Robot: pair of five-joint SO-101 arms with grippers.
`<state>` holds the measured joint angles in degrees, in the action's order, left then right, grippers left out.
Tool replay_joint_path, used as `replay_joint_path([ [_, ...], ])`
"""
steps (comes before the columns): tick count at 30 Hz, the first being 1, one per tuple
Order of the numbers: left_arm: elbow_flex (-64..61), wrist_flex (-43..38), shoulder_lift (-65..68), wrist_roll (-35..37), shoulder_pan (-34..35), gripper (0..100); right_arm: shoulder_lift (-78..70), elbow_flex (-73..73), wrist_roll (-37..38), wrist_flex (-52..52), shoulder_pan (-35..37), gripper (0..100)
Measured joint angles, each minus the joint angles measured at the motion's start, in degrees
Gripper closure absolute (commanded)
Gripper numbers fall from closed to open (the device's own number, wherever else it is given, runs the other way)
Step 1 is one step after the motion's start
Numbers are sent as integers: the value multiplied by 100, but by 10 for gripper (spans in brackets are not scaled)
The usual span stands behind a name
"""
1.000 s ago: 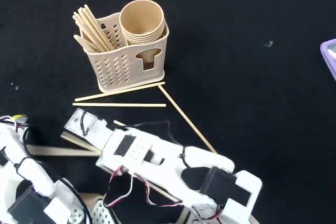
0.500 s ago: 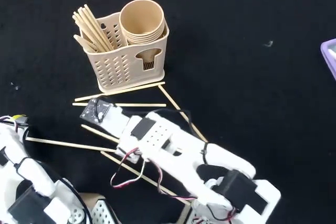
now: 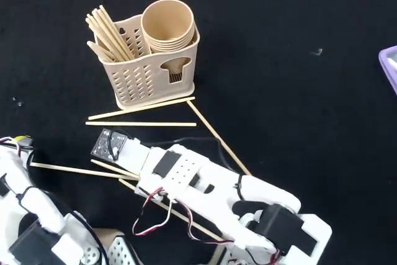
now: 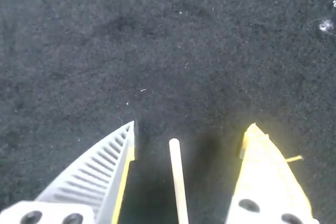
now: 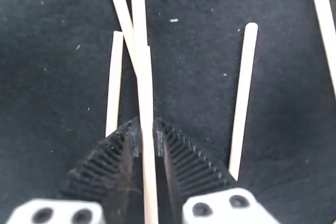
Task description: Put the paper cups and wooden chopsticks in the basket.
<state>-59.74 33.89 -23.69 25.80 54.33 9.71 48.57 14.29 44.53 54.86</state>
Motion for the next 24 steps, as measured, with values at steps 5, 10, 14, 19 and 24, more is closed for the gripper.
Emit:
replay_joint_path([
  [5, 0, 0, 0, 0, 0, 679, 360, 0, 35, 299, 0, 988],
  [10, 0, 0, 0, 0, 0, 679, 1943, -334, 44, 1292, -308, 988],
  [14, 0, 0, 0, 0, 0, 679, 3455, -615, 44, 1424, -774, 988],
  [19, 0, 0, 0, 0, 0, 679, 4457, -923, 26, 571, -1301, 988],
  [24, 0, 0, 0, 0, -9, 679, 4536, -958, -352, -1152, -1468, 988],
])
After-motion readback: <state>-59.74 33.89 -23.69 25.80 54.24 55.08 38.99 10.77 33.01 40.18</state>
